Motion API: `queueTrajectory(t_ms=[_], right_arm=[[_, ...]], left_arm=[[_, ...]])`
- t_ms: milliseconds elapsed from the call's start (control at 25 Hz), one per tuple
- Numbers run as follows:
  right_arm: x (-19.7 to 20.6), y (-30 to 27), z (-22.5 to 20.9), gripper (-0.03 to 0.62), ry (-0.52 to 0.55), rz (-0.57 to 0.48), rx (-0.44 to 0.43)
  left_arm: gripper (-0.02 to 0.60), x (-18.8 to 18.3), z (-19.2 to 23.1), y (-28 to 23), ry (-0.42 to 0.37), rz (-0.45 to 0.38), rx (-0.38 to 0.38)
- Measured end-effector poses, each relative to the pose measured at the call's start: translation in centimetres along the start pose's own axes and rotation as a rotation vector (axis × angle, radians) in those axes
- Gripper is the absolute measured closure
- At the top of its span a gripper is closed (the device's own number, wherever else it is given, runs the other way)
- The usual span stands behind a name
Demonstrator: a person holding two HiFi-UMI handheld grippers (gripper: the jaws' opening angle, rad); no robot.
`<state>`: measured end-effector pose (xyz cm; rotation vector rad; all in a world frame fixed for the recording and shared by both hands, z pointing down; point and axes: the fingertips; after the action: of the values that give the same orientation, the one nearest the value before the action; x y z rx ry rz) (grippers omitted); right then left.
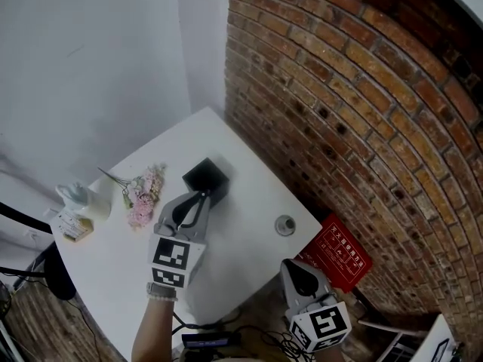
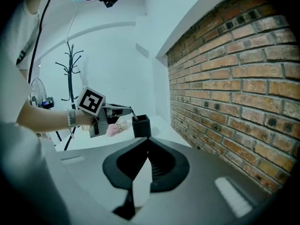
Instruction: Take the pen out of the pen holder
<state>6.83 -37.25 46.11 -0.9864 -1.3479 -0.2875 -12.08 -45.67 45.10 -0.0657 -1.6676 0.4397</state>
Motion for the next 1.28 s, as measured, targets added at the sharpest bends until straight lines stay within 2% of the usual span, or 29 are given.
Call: queueTrajectory(t_ms=[760,1280], right_arm=[[-2.5,1.7,4.3,0.591,0.044,-0.074,-0.027],[-3.2,3.1,10.3,0.591,0.093,-0.104,-0.094]], left_arm=[[0.555,-5.0,-1.4,6.6,-0.032,-0.116,0.012],[0.555,-5.3,0.1,15.0,-0.034,-0.159,-0.066]])
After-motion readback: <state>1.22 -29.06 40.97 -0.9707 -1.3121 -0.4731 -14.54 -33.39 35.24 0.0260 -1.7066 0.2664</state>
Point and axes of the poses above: the fingertips, and each gripper's own axes: y backward along the fingers, z to its left, x out of its underside, and after that the axes turned 2 degrees about z, right-handed
